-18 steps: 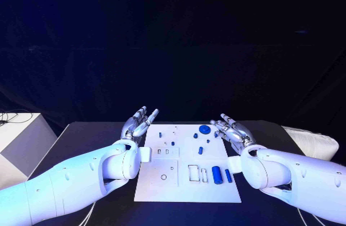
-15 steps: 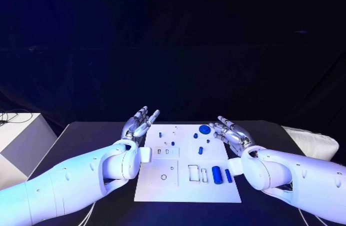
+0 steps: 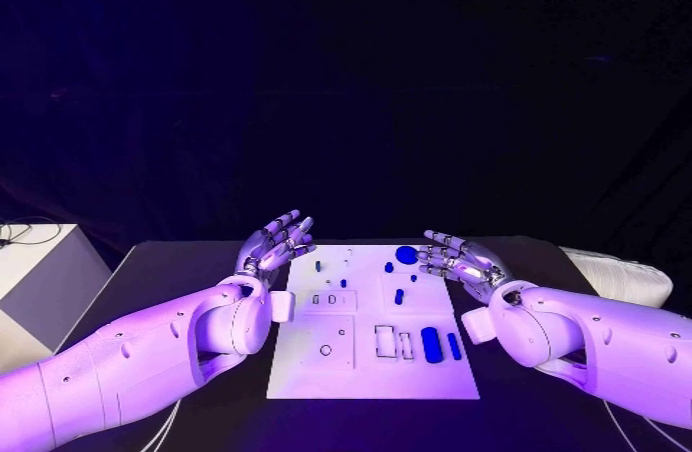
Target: Assemble the parts on the task board
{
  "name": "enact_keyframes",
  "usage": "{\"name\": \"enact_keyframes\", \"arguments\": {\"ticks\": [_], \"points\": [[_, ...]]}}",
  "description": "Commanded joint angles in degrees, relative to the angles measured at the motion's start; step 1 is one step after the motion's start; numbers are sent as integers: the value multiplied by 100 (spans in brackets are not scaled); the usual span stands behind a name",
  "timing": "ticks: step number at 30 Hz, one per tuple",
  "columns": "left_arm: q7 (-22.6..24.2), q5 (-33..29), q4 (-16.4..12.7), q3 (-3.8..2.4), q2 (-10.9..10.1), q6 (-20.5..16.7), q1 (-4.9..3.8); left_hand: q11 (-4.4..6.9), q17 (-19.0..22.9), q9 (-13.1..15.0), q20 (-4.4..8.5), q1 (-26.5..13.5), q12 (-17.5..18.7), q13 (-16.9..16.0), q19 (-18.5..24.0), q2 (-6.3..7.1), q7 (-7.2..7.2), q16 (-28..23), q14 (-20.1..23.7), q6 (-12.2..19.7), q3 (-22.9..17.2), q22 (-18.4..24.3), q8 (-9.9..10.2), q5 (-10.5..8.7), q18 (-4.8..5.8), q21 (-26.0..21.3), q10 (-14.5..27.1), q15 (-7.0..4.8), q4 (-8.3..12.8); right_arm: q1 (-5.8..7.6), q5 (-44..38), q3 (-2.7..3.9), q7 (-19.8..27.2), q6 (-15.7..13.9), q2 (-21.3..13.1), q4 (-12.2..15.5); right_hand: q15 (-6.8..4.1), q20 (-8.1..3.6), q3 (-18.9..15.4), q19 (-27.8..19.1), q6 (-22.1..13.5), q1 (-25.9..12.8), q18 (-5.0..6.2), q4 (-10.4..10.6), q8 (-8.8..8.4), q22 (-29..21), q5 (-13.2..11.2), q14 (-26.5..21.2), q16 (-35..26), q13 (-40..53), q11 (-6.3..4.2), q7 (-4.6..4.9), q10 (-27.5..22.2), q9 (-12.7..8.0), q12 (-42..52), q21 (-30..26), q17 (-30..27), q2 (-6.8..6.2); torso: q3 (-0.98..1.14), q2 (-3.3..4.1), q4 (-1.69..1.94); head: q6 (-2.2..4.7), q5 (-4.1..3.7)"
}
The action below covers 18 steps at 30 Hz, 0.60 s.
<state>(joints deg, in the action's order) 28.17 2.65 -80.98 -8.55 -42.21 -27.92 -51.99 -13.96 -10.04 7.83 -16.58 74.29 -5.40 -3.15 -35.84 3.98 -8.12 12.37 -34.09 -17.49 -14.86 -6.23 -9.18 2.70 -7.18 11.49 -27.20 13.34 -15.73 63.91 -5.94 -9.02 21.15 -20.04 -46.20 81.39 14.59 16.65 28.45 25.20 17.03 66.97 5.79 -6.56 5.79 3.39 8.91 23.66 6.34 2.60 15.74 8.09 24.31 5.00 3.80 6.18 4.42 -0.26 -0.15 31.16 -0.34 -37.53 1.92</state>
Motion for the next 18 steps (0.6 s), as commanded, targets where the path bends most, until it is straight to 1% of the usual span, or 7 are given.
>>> {"name": "enact_keyframes", "arguments": {"ticks": [1,2,5,6,7,13,18], "points": [[-55,269,17,-7,-29,460,0,-13,-195,182,8,96,-149,-42,-641,-26,-635,331,-750,-527,-3,-77,-261,8,-224,259,-852,-149,60,40,-852,10,181,80,13,-90,-101,-6,1,1181,443,151,153,-42,154,116,131,663,175,38,-69,894,712,100,82,319,94,-40,4,11,-1,-22,-18],[-74,316,20,-7,-40,503,0,25,-257,339,16,153,-276,-87,-852,-26,-700,432,-963,-1009,-23,-93,-503,14,-289,344,-1473,-208,100,53,-955,12,182,69,14,-112,-161,-16,17,1518,727,234,228,-62,251,139,158,1090,291,56,-105,880,1083,161,119,426,153,-73,3,12,-2,-28,-22],[-142,460,24,-11,-68,639,-1,187,-416,650,98,287,-469,-137,-1264,-23,-668,663,-1446,-2027,-90,-128,-1009,13,-345,513,-2210,-372,194,104,-1265,18,170,36,16,-175,-368,-51,77,2238,1768,391,429,-83,615,179,235,2252,634,132,-250,821,2425,378,322,661,310,-143,-1,8,-1,-46,-39],[-181,517,23,-14,-80,698,-2,266,-523,674,186,337,-535,-156,-1500,-20,-620,812,-1736,-2223,-128,-155,-1090,9,-347,616,-2505,-465,225,133,-1398,20,159,25,19,-203,-403,-65,104,2351,1982,420,457,-82,675,168,249,2371,651,122,-279,799,2551,412,311,678,314,-167,-2,6,1,-58,-47],[-240,596,20,-21,-95,775,-3,367,-669,712,299,454,-608,-184,-1771,5,-546,1002,-2052,-2489,-213,-190,-1183,15,-350,743,-2861,-588,297,176,-1602,22,138,17,24,-244,-495,-142,177,2604,2512,500,477,-97,828,164,274,2667,711,117,-353,739,2839,493,297,741,343,-227,-3,8,1,-63,-53],[-543,834,36,-88,-153,1037,-12,645,-1289,824,694,944,-687,-205,-2432,186,-334,1776,-2705,-3067,-881,-464,-1353,13,-327,1340,-3651,-924,698,372,-2623,25,-1,40,68,-452,-835,-545,302,3390,3156,760,445,-197,940,343,334,3623,915,108,-605,537,3696,509,234,1213,487,-383,-5,-4,2,-93,-71],[-823,1070,64,-131,-245,1316,-62,758,-1876,920,903,983,-709,-232,-2474,229,-249,2497,-2913,-3256,-1154,-998,-1446,17,-293,2182,-3949,-1080,1108,562,-3618,26,-269,317,132,-644,-998,-769,169,3507,3507,950,384,-304,953,617,471,4054,912,109,-747,416,4192,523,135,1677,586,-430,-1,0,7,-107,-121]]}}
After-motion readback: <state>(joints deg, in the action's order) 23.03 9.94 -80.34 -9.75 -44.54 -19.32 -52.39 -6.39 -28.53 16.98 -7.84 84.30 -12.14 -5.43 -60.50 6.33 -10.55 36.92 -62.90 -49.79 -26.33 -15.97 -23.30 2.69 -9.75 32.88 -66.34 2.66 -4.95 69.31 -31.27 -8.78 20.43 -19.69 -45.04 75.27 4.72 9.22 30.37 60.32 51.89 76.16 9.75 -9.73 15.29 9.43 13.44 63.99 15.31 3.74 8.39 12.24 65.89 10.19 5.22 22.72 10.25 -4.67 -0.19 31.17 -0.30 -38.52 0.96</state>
